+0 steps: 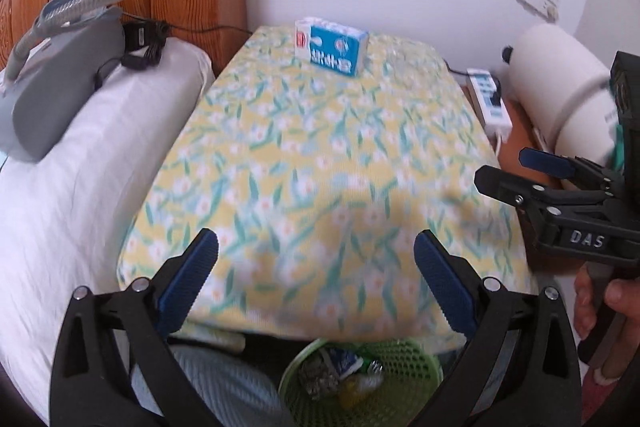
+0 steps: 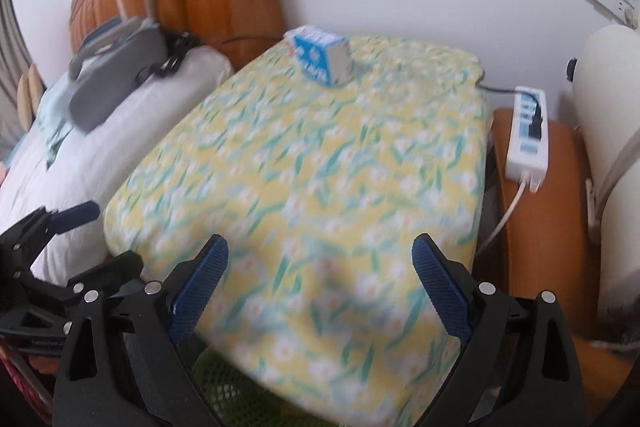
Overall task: Collect trash
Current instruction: 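Grasp the blue milk carton with the left gripper while the right gripper grasps the clear plastic bottle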
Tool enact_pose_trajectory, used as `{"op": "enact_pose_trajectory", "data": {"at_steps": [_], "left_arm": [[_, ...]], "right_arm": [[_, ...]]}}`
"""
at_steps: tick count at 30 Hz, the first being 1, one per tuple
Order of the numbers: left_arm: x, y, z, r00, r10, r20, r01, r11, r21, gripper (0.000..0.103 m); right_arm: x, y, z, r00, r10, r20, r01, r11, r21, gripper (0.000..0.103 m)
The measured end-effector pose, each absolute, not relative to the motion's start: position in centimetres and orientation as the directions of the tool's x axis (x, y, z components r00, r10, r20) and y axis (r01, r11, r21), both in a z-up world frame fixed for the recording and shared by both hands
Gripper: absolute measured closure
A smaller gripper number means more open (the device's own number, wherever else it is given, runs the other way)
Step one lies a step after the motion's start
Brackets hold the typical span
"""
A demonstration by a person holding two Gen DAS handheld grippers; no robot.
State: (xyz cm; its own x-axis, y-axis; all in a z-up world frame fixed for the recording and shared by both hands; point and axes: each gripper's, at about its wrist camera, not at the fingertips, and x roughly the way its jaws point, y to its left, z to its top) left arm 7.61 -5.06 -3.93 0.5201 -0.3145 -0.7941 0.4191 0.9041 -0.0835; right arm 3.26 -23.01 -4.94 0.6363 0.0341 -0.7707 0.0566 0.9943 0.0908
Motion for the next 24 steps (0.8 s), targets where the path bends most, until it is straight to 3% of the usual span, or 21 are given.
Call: {"op": "enact_pose_trajectory", "data": {"at_steps": [16,24], "left_arm": [[25.1,-12.3,-1.9,0.489,-0.319,-0.812,0.247,0.943,-0.222,0.009],[31.9,-17.2,-2.2,0.468,-0.224,-0.855,0.122,0.974,-0.188,0.009]], "right_arm": [[18.7,-31.8,-6.2,0.640,-0.104,-0.761,0.296,0.948,0.120,0.010],[22.2,-33.4,-8.3,0.625,-0.103,-0.774,0.335,0.931,0.147,0.010]]}}
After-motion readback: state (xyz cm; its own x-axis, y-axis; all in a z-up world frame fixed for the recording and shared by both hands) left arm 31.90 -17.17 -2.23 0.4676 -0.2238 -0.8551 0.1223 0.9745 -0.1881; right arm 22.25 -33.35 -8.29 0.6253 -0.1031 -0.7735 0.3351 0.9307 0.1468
